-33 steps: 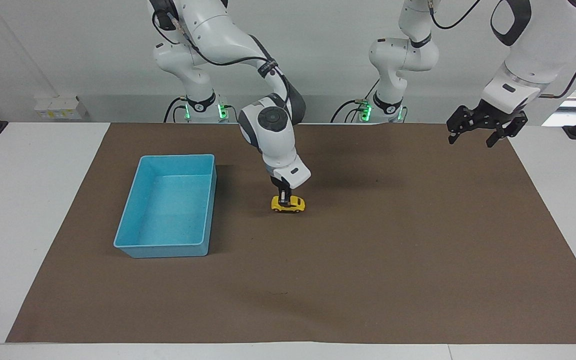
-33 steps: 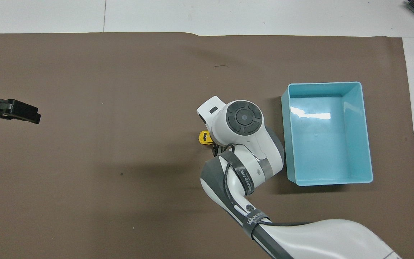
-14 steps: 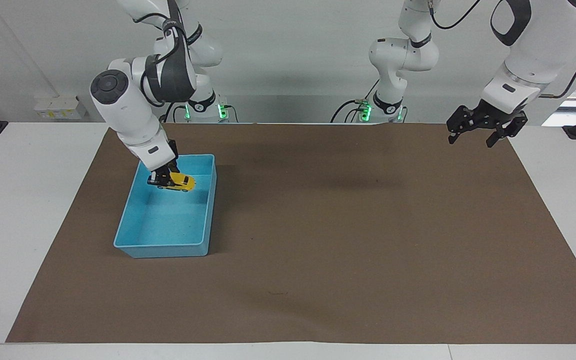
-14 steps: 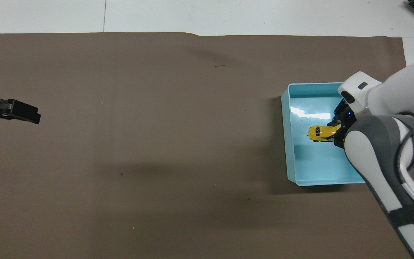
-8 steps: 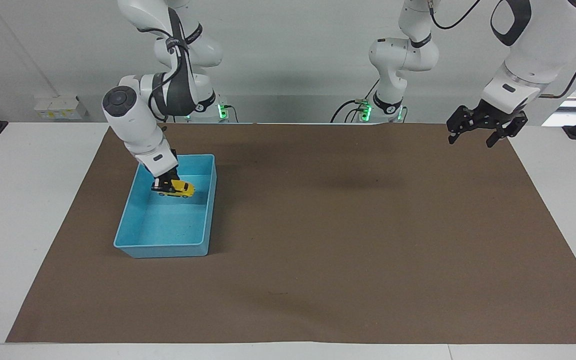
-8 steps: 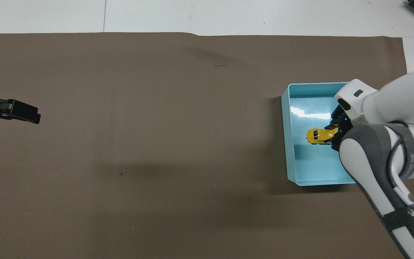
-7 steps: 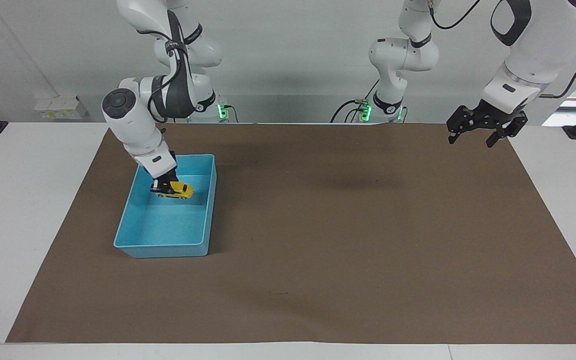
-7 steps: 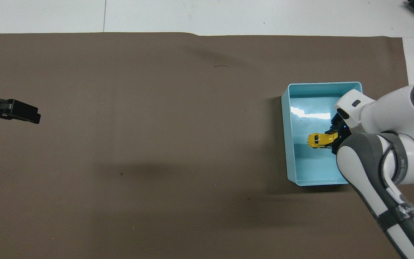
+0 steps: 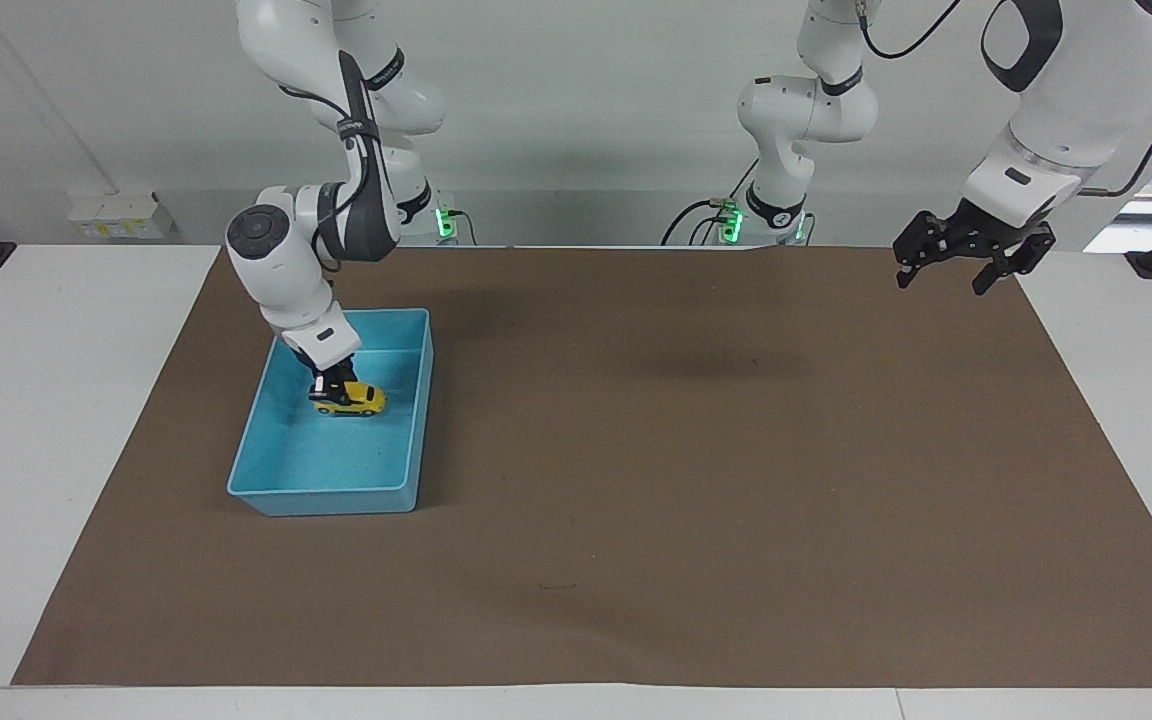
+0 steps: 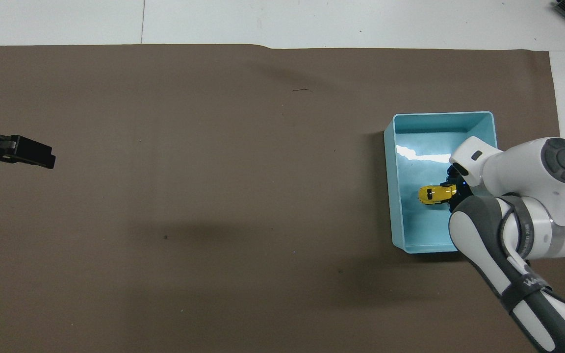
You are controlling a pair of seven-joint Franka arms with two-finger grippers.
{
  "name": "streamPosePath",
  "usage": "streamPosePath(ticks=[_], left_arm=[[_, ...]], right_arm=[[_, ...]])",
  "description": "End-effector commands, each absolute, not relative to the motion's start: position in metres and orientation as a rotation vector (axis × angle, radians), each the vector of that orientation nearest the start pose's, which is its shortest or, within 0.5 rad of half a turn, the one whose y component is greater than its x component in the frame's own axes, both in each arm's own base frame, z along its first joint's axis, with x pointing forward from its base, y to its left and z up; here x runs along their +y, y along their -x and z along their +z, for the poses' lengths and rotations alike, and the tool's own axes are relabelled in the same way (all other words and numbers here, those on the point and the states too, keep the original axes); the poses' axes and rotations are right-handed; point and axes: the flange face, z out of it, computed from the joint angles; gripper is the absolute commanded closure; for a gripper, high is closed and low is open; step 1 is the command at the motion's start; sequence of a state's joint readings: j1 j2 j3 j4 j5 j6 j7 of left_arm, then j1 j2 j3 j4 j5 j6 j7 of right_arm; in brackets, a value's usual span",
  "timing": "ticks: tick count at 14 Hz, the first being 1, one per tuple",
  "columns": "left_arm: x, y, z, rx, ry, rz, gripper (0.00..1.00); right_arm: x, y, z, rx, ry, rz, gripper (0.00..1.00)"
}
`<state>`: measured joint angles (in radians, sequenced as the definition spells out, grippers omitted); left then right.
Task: Wind up and store yellow beetle car
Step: 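Lower the car onto the bin floor and open the right gripper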
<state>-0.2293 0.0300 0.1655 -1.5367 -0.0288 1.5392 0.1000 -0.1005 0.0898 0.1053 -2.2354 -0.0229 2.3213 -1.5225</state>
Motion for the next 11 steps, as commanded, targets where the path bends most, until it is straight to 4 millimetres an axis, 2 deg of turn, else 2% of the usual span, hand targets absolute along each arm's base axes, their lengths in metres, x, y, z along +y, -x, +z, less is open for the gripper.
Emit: streamPosePath(ticks=[1, 2, 3, 4, 5, 8, 9, 11], left_arm=[[-0.037, -0.559, 0.627, 0.275, 3.167, 0.049, 0.00], [-0.037, -0.559, 0.627, 0.275, 3.167, 0.049, 0.00], [-0.037, -0.559, 0.627, 0.275, 3.167, 0.049, 0.00], [-0.037, -0.559, 0.627, 0.275, 3.167, 0.049, 0.00], [-0.037, -0.559, 0.627, 0.275, 3.167, 0.049, 0.00], [-0.037, -0.559, 0.627, 0.275, 3.167, 0.049, 0.00], [-0.037, -0.559, 0.627, 0.275, 3.167, 0.049, 0.00], [-0.037, -0.559, 0.627, 0.275, 3.167, 0.049, 0.00]], right_arm=[[0.000, -0.534, 0.328, -2.240, 2.236, -0.006, 1.00], [-0.001, -0.533, 0.327, -2.236, 2.236, -0.001, 1.00], [-0.001, -0.533, 0.327, -2.234, 2.234, 0.002, 0.92], [0.000, -0.532, 0.327, -2.216, 2.246, 0.009, 0.43], [0.001, -0.534, 0.327, -2.204, 2.255, 0.012, 0.00], [-0.001, -0.540, 0.329, -2.174, 2.274, -0.002, 0.00], [0.000, -0.544, 0.338, -2.172, 2.274, -0.004, 0.00], [0.003, -0.556, 0.367, -2.113, 2.309, 0.024, 0.00]])
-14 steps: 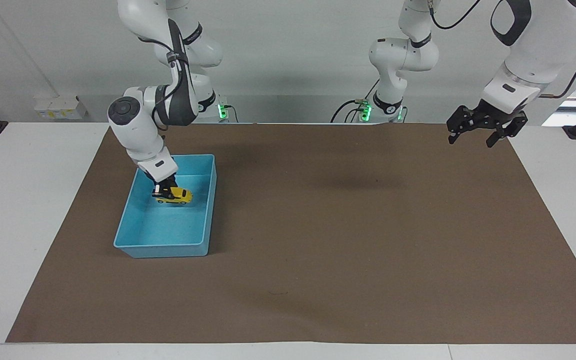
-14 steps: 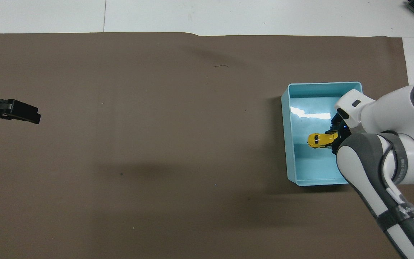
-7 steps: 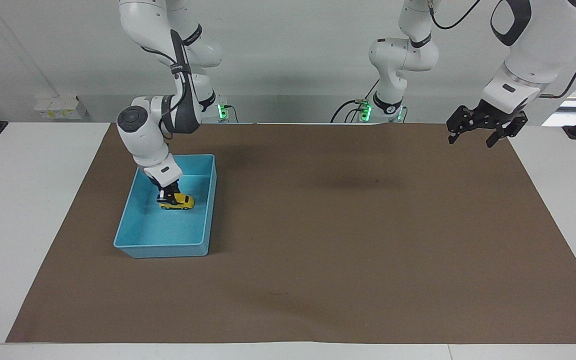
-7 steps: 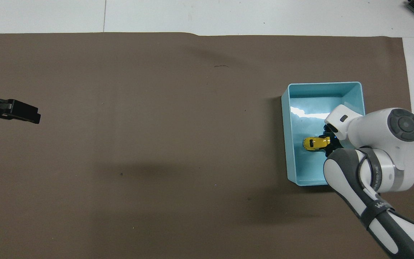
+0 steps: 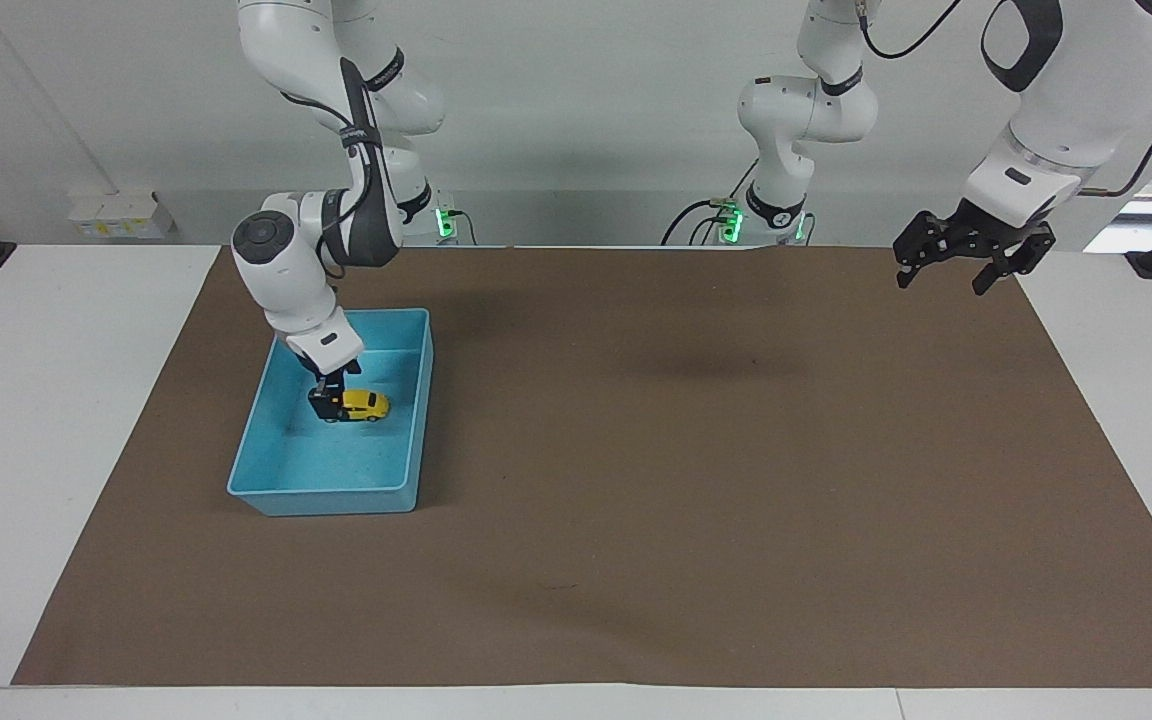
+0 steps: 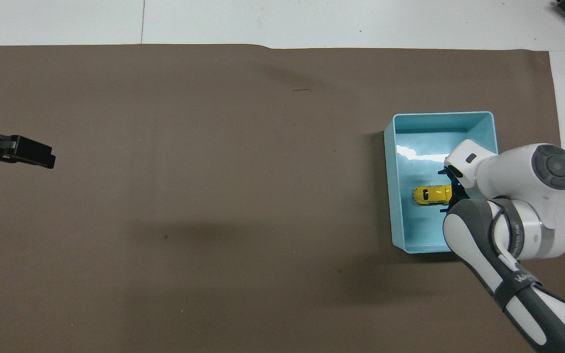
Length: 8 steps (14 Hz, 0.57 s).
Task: Wind up and store yellow beetle car
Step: 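Lower the car onto the bin floor and open the right gripper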
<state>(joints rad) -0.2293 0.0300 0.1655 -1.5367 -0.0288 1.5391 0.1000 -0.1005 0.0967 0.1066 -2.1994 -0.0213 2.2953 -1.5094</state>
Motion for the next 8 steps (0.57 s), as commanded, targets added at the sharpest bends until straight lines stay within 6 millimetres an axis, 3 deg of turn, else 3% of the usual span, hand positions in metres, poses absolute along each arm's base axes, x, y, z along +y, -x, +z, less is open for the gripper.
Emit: streamPosePath(ticks=[1, 5, 8], left_arm=[[-0.037, -0.559, 0.627, 0.275, 3.167, 0.049, 0.00], [-0.037, -0.559, 0.627, 0.275, 3.167, 0.049, 0.00], [-0.037, -0.559, 0.627, 0.275, 3.167, 0.049, 0.00]], right_arm=[[0.004, -0.562, 0.384, -2.072, 2.343, 0.030, 0.00], [0.016, -0.574, 0.431, -1.848, 2.466, -0.021, 0.00], [0.020, -0.572, 0.467, -1.618, 2.606, -0.063, 0.00]])
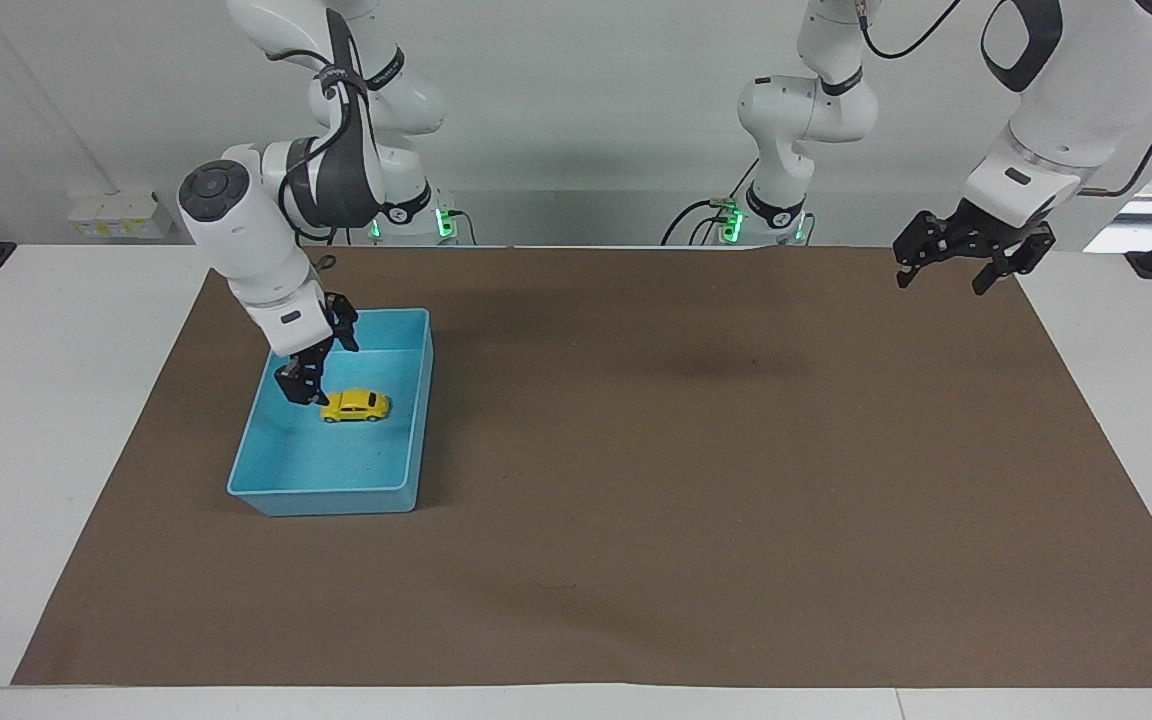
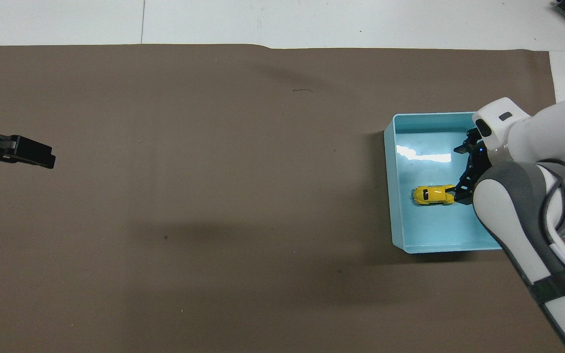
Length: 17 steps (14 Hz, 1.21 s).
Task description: Wind up and store yellow beetle car
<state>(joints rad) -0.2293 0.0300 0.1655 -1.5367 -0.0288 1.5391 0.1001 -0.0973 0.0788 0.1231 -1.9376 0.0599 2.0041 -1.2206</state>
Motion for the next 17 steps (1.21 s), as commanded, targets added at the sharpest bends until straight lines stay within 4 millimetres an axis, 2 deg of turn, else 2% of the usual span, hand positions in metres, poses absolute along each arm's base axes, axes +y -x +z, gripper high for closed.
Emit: streamPosePath(ticks=[1, 4, 10, 13, 15, 17], left_arm=[[-0.037, -0.559, 0.627, 0.275, 3.167, 0.049, 0.00], [-0.037, -0.559, 0.627, 0.275, 3.167, 0.049, 0.00], [-0.037, -0.559, 0.627, 0.275, 3.167, 0.049, 0.00], [-0.037, -0.559, 0.627, 0.275, 3.167, 0.049, 0.00], [-0.037, -0.559, 0.627, 0.275, 3.167, 0.049, 0.00], [-0.037, -0.559, 0.627, 0.275, 3.167, 0.049, 0.00]], right_arm=[[0.021, -0.568, 0.482, -1.532, 2.664, -0.064, 0.00], [0.016, -0.568, 0.527, -1.400, 2.749, -0.059, 0.00], [0.017, -0.563, 0.594, -0.889, 2.982, -0.018, 0.00], [0.022, -0.563, 0.597, -0.602, 3.037, -0.022, 0.00], [0.044, -0.561, 0.599, -0.444, 3.057, -0.021, 0.00], [0.060, -0.558, 0.604, -0.373, 3.069, -0.033, 0.00]])
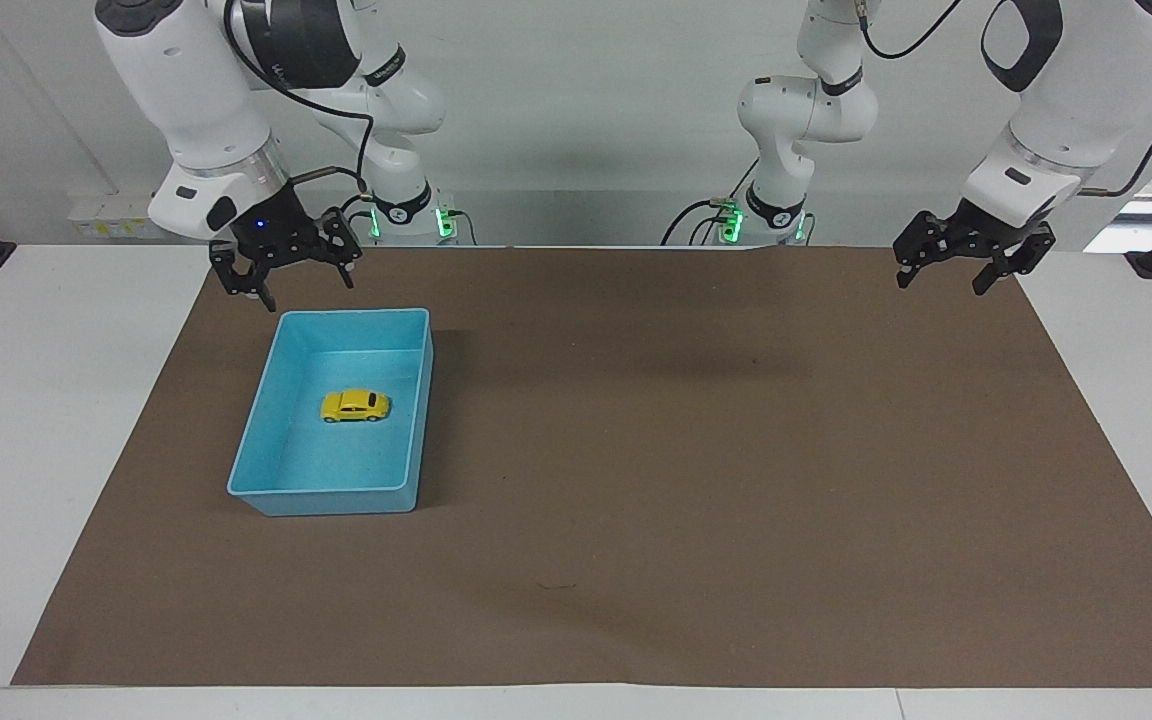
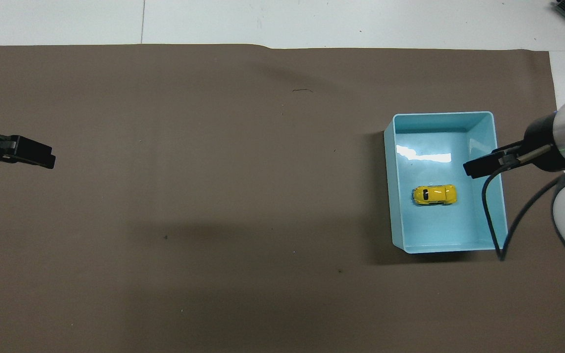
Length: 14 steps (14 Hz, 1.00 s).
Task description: Wind up and store yellow beetle car
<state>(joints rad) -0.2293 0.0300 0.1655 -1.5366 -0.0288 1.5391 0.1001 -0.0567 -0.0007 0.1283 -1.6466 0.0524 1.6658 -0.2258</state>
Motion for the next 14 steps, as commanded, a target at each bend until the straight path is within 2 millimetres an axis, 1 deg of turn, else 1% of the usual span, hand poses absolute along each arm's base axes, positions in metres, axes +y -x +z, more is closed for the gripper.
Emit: streamPosePath(ticks=[1, 2, 4, 5, 6, 7, 11, 13, 14], left_arm=[[-0.037, -0.559, 0.627, 0.275, 3.167, 0.049, 0.00], [-0.037, -0.559, 0.627, 0.275, 3.167, 0.049, 0.00], [-0.037, -0.559, 0.627, 0.275, 3.167, 0.049, 0.00], [-0.037, -0.559, 0.627, 0.275, 3.167, 0.049, 0.00], [-0.037, -0.559, 0.627, 0.275, 3.167, 0.049, 0.00], [-0.037, -0.559, 0.627, 0.275, 3.167, 0.049, 0.00], [-0.037, -0.559, 0.627, 0.275, 3.167, 0.049, 0.00], [-0.037, -0.559, 0.627, 0.275, 3.167, 0.049, 0.00], [-0.037, -0.559, 0.627, 0.275, 3.167, 0.049, 0.00]], right_arm=[[0.072, -0.556, 0.605, -0.347, 3.068, -0.035, 0.00], [0.083, -0.554, 0.606, -0.283, 3.068, -0.031, 0.00], [0.095, -0.551, 0.609, -0.143, 3.077, -0.037, 0.00], [0.098, -0.551, 0.609, -0.122, 3.081, -0.043, 0.00], [0.093, -0.552, 0.610, -0.105, 3.079, -0.046, 0.00], [0.081, -0.553, 0.612, -0.075, 3.079, -0.049, 0.00], [0.048, -0.543, 0.626, 0.011, 3.107, -0.055, 0.00], [0.034, -0.543, 0.629, 0.049, 3.105, -0.060, 0.00], [0.022, -0.543, 0.631, 0.077, 3.109, -0.064, 0.00]])
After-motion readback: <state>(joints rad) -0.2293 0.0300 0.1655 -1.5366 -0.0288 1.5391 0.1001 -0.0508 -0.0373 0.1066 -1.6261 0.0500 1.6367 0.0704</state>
